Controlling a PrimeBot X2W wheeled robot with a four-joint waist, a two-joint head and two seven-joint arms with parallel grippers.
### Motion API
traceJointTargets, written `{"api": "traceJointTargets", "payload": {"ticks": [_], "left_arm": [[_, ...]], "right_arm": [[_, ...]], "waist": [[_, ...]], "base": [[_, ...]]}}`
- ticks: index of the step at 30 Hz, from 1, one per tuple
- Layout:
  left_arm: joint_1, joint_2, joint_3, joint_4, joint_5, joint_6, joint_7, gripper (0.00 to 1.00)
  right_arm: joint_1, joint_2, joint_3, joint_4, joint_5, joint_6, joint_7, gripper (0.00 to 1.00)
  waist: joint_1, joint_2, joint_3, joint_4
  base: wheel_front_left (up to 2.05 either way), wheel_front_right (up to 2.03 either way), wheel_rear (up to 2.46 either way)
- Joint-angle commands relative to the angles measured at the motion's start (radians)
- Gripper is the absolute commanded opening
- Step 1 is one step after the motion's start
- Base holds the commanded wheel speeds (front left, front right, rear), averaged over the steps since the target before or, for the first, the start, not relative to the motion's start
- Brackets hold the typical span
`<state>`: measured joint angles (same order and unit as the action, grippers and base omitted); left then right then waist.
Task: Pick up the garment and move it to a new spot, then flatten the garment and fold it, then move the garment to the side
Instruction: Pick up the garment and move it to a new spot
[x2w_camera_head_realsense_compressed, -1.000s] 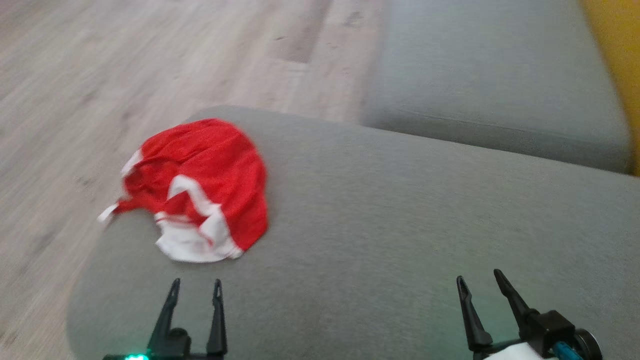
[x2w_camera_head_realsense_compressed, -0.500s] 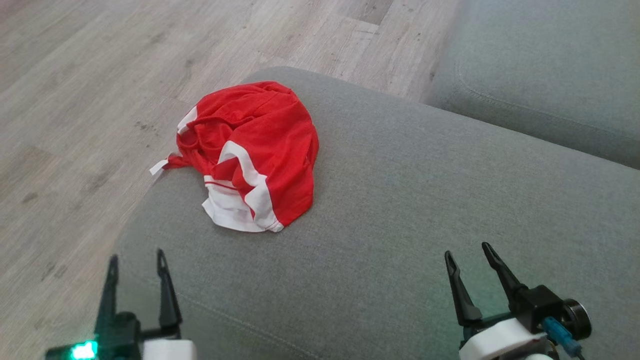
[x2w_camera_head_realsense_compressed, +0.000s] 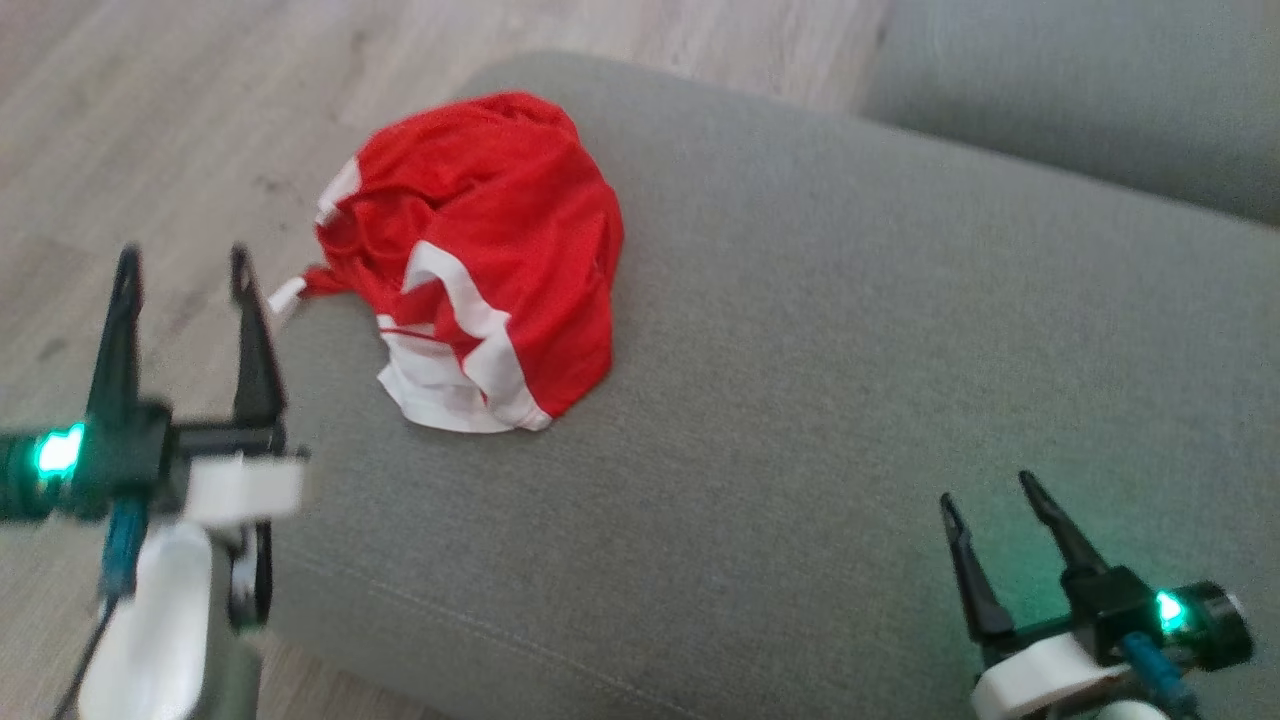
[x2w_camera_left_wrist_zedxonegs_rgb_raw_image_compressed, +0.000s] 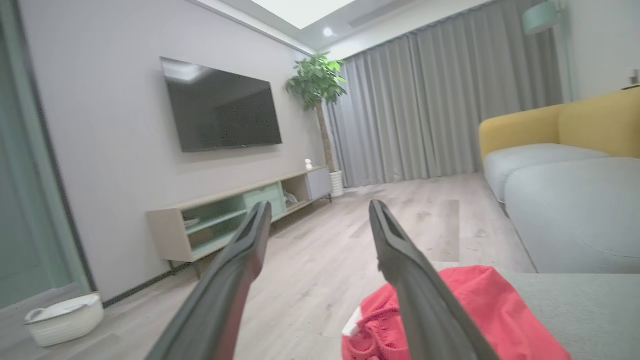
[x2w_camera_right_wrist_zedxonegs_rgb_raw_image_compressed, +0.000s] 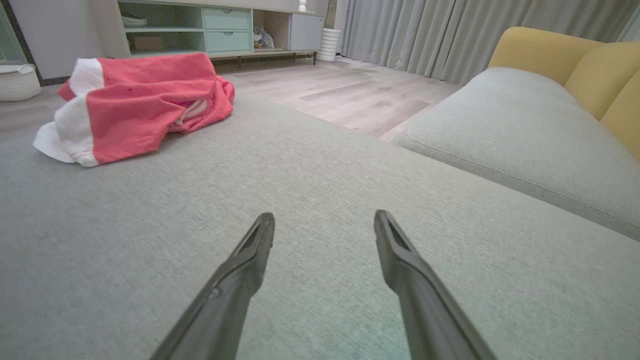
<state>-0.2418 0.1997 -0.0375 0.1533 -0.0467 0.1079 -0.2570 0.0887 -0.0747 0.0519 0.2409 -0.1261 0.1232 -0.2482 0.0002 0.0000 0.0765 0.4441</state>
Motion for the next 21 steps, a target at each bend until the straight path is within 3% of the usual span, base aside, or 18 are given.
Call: {"api": "traceJointTargets", "payload": {"ticks": [1, 6, 11, 16, 21], "left_arm": [[-0.098, 0.023, 0.021, 0.025, -0.010, -0.023, -0.005, 1.00], [-0.334, 0.021, -0.036, 0.326, -0.032, -0.122, 0.047, 1.00], [-0.493, 0.013, -0.073, 0.597, -0.055, -0.191, 0.114, 1.00], [-0.531, 0.003, -0.101, 0.766, -0.078, -0.221, 0.131, 1.00], [-0.561, 0.002, -0.107, 0.894, -0.101, -0.229, 0.082, 1.00]], "right_arm": [[-0.043, -0.038, 0.018, -0.038, -0.010, 0.008, -0.014, 1.00], [-0.050, -0.097, 0.008, -0.061, -0.018, 0.008, -0.014, 1.00], [-0.056, -0.126, 0.013, -0.087, -0.019, 0.008, -0.014, 1.00], [-0.064, -0.133, 0.019, -0.099, -0.016, 0.008, -0.014, 1.00], [-0.076, -0.137, 0.023, -0.105, -0.015, 0.008, -0.014, 1.00]], "waist": [[-0.0002, 0.0000, 0.066, -0.037], [-0.0002, 0.0000, 0.130, -0.050], [-0.0002, 0.0000, 0.176, -0.074], [-0.0002, 0.0000, 0.203, -0.095], [-0.0002, 0.0000, 0.235, -0.112]], "base": [[0.00, 0.00, 0.00], [0.00, 0.00, 0.00], [0.00, 0.00, 0.00], [0.00, 0.00, 0.00], [0.00, 0.00, 0.00]]}}
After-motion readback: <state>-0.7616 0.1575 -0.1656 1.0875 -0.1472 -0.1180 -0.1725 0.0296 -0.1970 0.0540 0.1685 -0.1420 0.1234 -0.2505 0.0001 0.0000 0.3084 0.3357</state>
